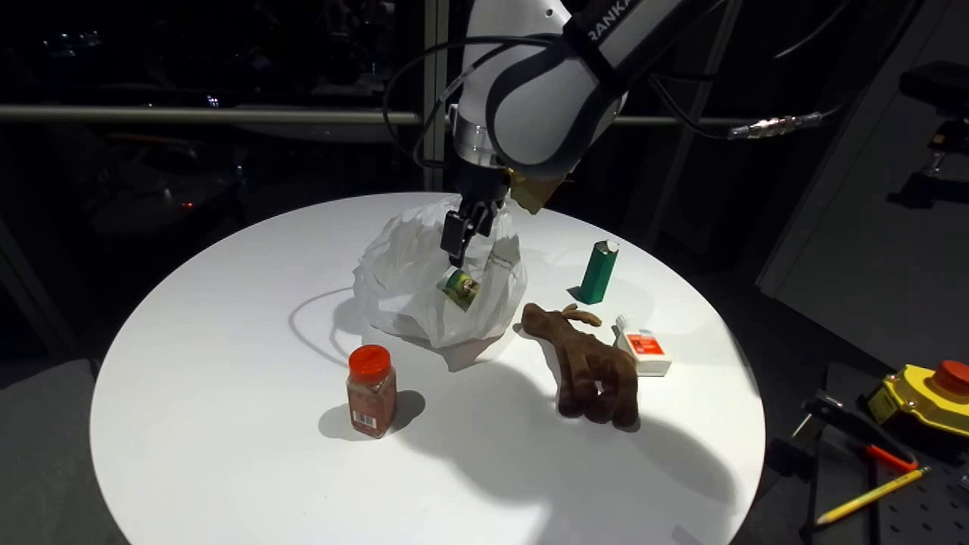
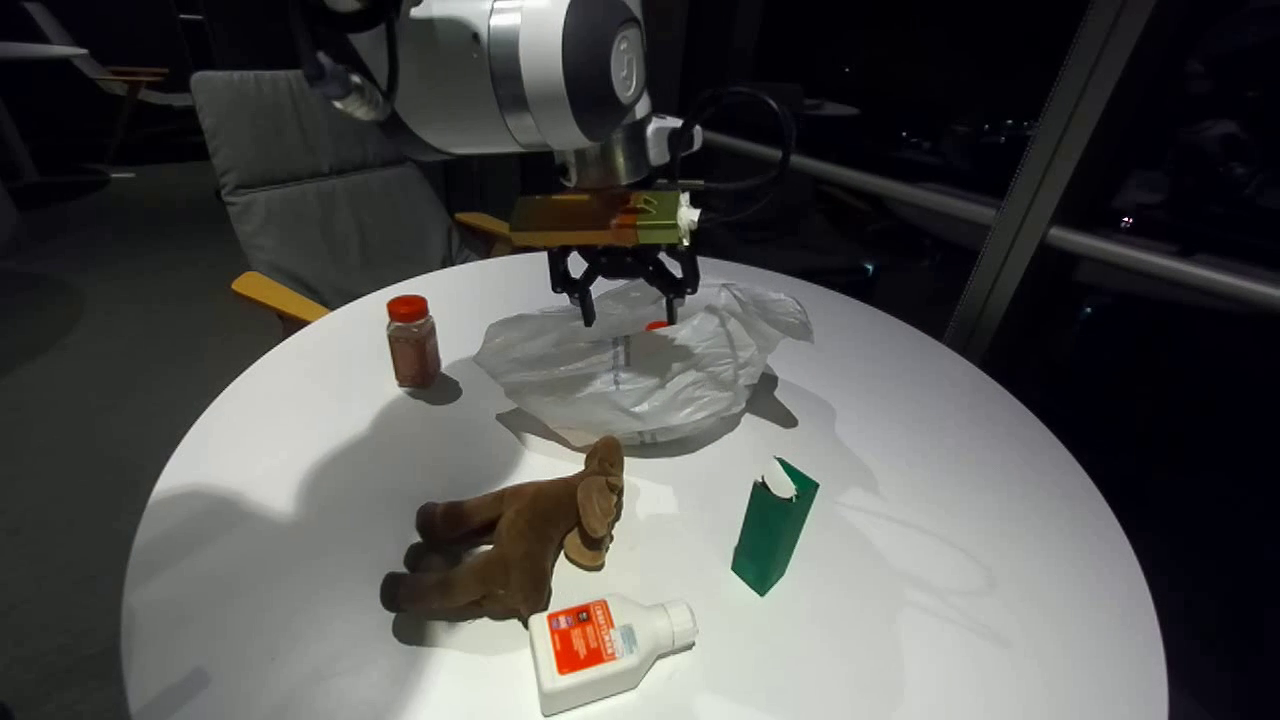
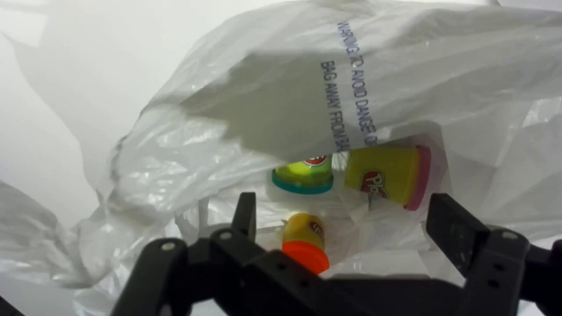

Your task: Take everything out of the plastic bag

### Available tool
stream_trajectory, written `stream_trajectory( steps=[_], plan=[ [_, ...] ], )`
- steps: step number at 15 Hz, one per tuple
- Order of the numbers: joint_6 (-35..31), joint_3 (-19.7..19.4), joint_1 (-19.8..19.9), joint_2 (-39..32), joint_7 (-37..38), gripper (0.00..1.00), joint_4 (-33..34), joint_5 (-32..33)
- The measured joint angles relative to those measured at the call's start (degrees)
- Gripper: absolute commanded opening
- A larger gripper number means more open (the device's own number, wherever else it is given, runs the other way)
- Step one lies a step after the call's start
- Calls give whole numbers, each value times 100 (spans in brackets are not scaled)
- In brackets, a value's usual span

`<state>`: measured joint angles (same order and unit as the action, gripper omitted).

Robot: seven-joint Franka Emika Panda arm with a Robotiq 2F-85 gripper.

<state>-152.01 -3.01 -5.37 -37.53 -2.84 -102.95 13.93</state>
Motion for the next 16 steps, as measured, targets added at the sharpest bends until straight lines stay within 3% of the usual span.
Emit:
stream_trajectory(
  steps=[7,16],
  plan=[
    [-208,-498,-370,-454,-5,100,119,1058],
    [-183,-387,-51,-1019,-63,100,873,754]
  ],
)
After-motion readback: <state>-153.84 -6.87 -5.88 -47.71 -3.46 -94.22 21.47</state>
